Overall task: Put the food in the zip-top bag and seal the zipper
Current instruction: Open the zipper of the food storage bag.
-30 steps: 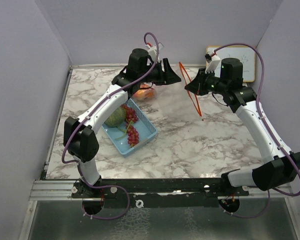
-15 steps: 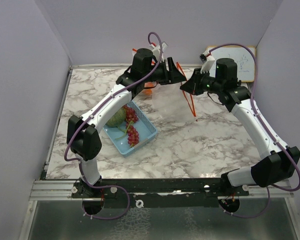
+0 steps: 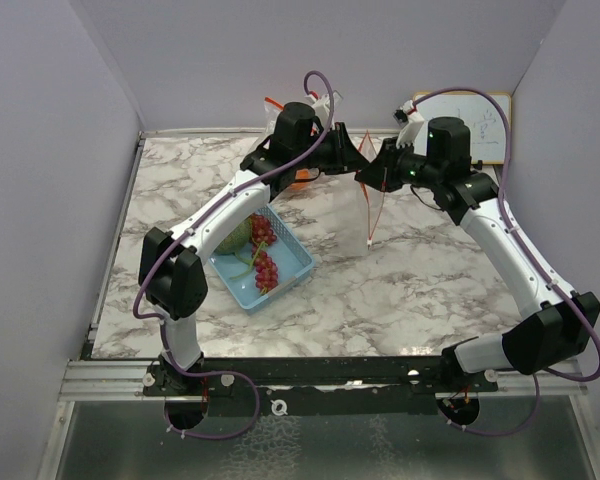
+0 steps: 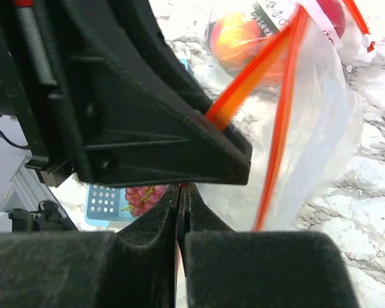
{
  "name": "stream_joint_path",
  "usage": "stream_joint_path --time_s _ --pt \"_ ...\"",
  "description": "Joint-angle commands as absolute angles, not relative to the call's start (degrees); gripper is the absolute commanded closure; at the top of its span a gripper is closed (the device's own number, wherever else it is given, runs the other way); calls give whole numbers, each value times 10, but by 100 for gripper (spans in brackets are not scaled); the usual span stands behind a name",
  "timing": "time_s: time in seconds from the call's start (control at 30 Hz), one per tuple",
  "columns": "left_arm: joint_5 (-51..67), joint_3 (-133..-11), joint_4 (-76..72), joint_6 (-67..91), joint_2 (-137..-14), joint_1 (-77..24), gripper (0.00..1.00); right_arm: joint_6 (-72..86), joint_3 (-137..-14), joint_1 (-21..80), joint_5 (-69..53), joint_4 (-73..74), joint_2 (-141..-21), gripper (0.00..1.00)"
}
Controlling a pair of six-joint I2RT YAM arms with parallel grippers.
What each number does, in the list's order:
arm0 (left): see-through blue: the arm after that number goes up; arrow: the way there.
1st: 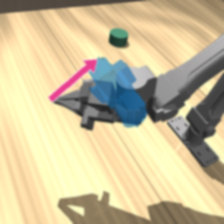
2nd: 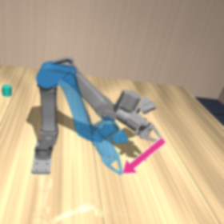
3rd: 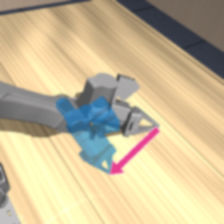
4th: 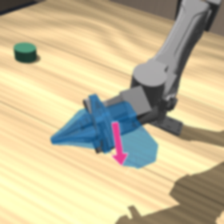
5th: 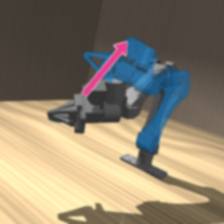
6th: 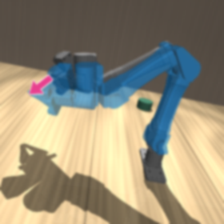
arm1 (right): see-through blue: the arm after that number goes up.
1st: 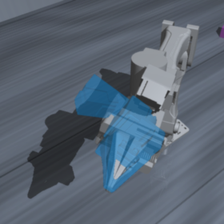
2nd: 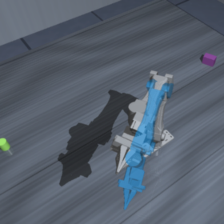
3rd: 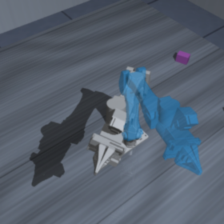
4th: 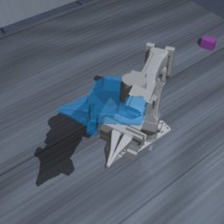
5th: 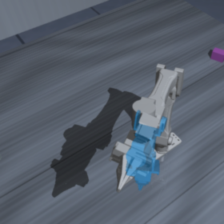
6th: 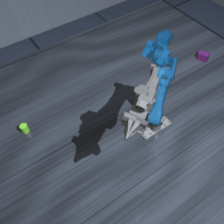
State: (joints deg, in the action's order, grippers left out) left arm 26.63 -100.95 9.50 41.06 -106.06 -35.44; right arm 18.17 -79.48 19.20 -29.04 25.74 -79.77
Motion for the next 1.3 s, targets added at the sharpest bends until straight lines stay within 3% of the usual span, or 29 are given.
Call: stream_joint_path --time_s 0.0,0.07,0.17,0.37,0.57,1.1,1.27 --pt "250 -1024 101 386 -1074 -362 100 178 -804 197 -298 242 -781 98" --pt "234 -1025 113 371 -1072 -362 100 169 -816 197 -274 262 -782 97" --pt "188 -1027 154 339 -1065 -362 100 146 -847 196 -221 300 -777 71" --pt "171 -1016 178 307 -1051 -362 100 123 -875 197 -117 333 -758 51" --pt "184 -1022 167 315 -1048 -362 100 138 -899 197 -97 396 -812 49" --pt "192 -1027 163 322 -1049 -363 100 171 -877 211 -116 388 -850 50" --pt "195 -1035 163 324 -1051 -364 100 178 -870 235 -48 401 -869 50"
